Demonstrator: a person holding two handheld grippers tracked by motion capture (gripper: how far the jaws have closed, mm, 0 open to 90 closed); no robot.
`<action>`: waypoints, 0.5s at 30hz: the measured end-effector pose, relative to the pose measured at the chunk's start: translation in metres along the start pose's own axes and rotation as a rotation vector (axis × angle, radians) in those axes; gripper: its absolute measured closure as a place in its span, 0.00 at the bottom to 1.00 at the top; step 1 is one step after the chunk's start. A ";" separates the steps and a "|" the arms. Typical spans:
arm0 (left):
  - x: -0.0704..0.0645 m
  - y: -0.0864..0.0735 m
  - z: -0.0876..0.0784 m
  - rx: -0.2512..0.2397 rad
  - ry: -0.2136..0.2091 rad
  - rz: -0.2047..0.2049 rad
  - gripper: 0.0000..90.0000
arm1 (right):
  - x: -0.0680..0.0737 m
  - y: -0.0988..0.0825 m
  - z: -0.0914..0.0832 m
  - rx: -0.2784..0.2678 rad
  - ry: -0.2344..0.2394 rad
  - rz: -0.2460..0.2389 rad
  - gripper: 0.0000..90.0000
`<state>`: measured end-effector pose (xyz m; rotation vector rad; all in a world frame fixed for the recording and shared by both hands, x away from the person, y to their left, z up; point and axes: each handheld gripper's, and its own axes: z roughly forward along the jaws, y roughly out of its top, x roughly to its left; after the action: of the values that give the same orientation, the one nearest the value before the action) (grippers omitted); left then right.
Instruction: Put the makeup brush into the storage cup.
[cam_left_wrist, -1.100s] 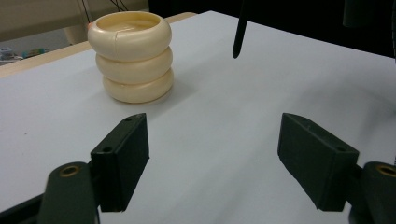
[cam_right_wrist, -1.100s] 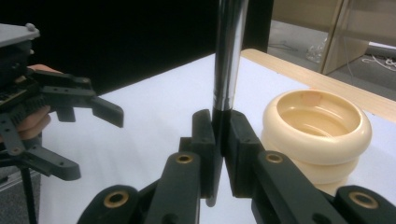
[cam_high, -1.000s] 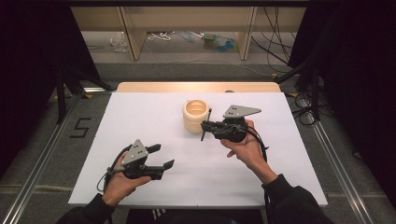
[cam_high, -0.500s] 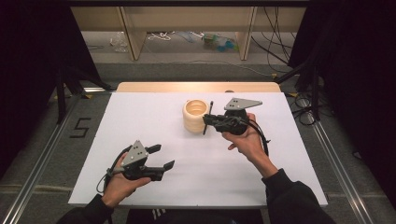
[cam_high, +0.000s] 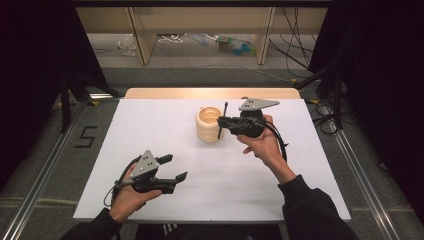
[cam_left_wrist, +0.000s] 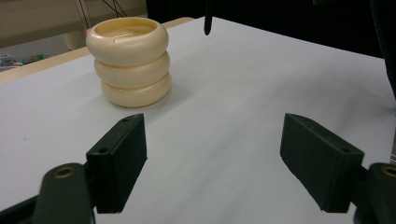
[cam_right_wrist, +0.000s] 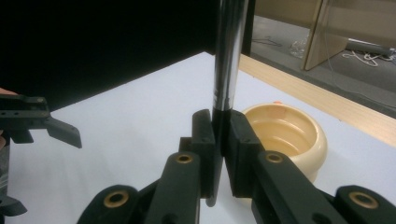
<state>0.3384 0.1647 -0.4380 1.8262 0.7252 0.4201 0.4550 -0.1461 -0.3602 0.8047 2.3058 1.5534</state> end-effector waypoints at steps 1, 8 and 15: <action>0.000 0.000 -0.001 0.005 0.006 0.001 0.25 | -0.001 0.001 -0.001 0.006 -0.008 -0.003 0.93; 0.000 0.000 0.000 -0.003 -0.001 -0.005 0.25 | -0.008 0.005 0.002 0.011 -0.019 0.001 0.93; 0.000 0.000 0.000 -0.006 0.005 0.000 0.25 | -0.015 0.012 0.005 0.001 -0.029 -0.003 0.93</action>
<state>0.3388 0.1650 -0.4375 1.8203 0.7263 0.4267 0.4736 -0.1479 -0.3528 0.8190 2.2866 1.5291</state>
